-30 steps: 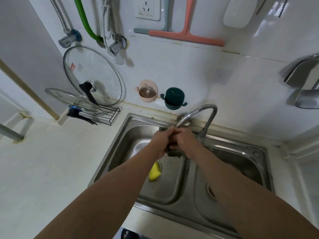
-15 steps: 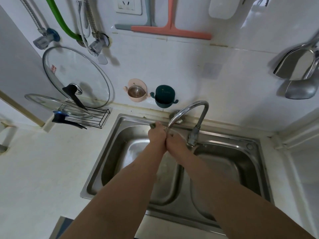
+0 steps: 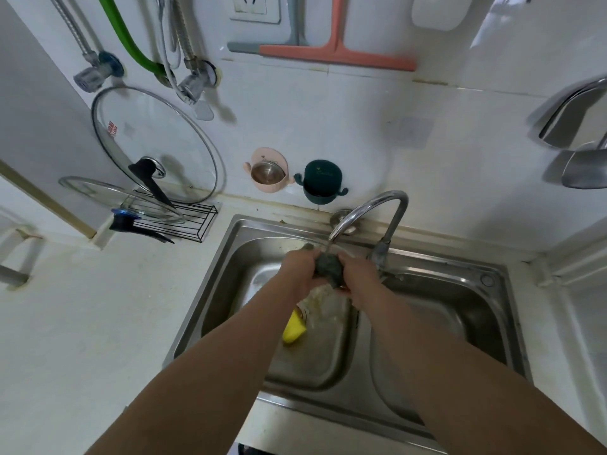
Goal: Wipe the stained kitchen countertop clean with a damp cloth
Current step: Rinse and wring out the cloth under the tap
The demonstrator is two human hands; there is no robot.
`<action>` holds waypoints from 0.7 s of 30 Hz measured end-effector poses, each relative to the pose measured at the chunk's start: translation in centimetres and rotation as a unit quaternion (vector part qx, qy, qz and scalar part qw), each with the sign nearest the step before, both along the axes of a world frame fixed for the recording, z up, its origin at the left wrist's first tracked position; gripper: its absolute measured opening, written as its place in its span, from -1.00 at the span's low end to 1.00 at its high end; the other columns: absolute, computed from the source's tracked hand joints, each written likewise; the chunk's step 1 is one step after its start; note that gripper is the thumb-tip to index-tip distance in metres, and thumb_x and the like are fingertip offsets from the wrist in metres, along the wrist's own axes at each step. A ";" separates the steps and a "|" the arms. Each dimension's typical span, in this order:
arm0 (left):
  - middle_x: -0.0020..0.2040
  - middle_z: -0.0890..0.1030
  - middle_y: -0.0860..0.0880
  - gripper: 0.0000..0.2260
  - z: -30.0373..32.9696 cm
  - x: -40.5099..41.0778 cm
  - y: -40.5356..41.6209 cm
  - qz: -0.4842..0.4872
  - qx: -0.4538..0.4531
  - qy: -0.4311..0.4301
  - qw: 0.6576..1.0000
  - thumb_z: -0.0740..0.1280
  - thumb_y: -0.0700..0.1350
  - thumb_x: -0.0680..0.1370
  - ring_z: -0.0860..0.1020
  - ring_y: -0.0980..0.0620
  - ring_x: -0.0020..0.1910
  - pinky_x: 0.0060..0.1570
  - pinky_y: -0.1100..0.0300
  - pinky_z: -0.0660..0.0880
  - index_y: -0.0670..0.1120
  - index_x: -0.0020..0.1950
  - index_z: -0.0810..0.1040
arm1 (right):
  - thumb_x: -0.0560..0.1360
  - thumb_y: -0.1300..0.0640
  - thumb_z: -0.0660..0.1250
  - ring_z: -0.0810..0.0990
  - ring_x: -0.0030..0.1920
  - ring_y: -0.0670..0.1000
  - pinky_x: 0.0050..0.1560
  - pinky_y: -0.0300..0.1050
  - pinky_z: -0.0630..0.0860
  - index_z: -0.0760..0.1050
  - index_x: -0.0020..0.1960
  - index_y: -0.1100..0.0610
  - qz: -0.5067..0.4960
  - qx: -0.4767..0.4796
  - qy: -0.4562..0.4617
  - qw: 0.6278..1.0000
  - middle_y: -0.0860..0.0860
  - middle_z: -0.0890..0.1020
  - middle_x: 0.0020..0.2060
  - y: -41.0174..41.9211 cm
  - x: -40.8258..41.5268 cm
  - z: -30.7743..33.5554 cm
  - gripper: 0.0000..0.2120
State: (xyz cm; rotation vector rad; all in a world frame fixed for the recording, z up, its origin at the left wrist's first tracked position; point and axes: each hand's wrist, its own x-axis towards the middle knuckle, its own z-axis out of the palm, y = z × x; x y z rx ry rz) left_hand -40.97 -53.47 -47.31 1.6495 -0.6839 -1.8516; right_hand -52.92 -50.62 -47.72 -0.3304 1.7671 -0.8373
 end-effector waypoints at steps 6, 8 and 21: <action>0.16 0.67 -0.22 -0.77 -0.8 4.0 0.7 -0.005 -0.024 -0.075 0.997 0.40 -0.24 0.58 0.71 -0.13 0.00 -0.08 -0.02 0.71 -0.21 0.24 0.59 | 0.56 0.25 0.37 0.67 0.12 0.29 0.14 0.22 0.64 0.56 0.14 0.24 0.025 -0.009 -0.142 0.990 0.31 0.63 0.15 -0.5 2.7 1.6 -0.83; 0.18 0.65 -0.22 -0.73 -0.6 5.3 0.8 0.031 0.003 -0.061 0.998 0.36 -0.29 0.57 0.68 -0.14 0.02 -0.05 -0.05 0.70 -0.24 0.28 0.57 | 0.57 0.28 0.36 0.63 0.18 0.23 0.15 0.16 0.64 0.55 0.23 0.21 0.104 -0.026 -0.085 0.991 0.27 0.60 0.24 -0.4 3.8 2.6 -0.76; 0.19 0.65 -0.34 -0.73 -0.5 0.0 2.0 0.087 0.001 0.105 0.991 0.25 -0.30 0.64 0.66 -0.30 0.15 0.20 -0.25 0.59 -0.27 0.31 0.59 | 0.58 -0.04 0.34 0.65 -0.03 0.15 -0.07 0.08 0.68 0.65 0.01 0.01 0.150 -0.078 0.135 0.976 0.13 0.67 0.02 -0.8 1.3 2.1 -0.83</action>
